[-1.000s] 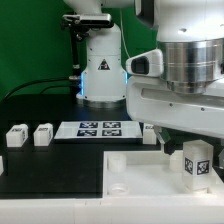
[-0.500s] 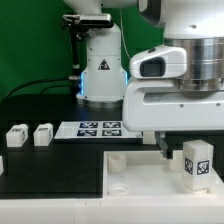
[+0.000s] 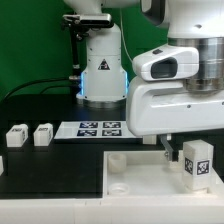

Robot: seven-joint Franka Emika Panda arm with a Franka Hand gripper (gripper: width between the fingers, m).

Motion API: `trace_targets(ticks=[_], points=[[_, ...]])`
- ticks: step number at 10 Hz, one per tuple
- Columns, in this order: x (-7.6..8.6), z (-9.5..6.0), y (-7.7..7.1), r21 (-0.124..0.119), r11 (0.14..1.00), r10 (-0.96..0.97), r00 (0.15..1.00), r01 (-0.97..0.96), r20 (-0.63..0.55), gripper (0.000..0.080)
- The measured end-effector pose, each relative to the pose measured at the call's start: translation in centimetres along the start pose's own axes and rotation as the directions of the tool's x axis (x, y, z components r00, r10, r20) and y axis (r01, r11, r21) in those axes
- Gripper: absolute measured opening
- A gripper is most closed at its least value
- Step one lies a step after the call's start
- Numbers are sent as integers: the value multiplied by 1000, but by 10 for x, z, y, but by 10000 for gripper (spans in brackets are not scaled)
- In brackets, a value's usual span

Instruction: Assemble one leg

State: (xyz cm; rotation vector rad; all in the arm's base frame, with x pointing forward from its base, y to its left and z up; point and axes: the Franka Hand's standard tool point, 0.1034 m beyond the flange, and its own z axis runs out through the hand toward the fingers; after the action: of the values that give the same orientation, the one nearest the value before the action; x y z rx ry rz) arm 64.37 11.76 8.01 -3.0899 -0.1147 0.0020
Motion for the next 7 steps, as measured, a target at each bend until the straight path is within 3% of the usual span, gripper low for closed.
trace_targets(ticks=[1, 2, 3, 5, 7], points=[[0, 0, 0, 0, 1000, 0, 1000, 0, 0, 391], [0, 0, 0, 0, 1000, 11, 1000, -11, 0, 391], [0, 0, 0, 0, 999, 45, 999, -45, -1, 292], [0, 0, 0, -1, 978, 209, 978, -209, -3, 292], [0, 0, 0, -13, 883, 469, 883, -469, -12, 292]])
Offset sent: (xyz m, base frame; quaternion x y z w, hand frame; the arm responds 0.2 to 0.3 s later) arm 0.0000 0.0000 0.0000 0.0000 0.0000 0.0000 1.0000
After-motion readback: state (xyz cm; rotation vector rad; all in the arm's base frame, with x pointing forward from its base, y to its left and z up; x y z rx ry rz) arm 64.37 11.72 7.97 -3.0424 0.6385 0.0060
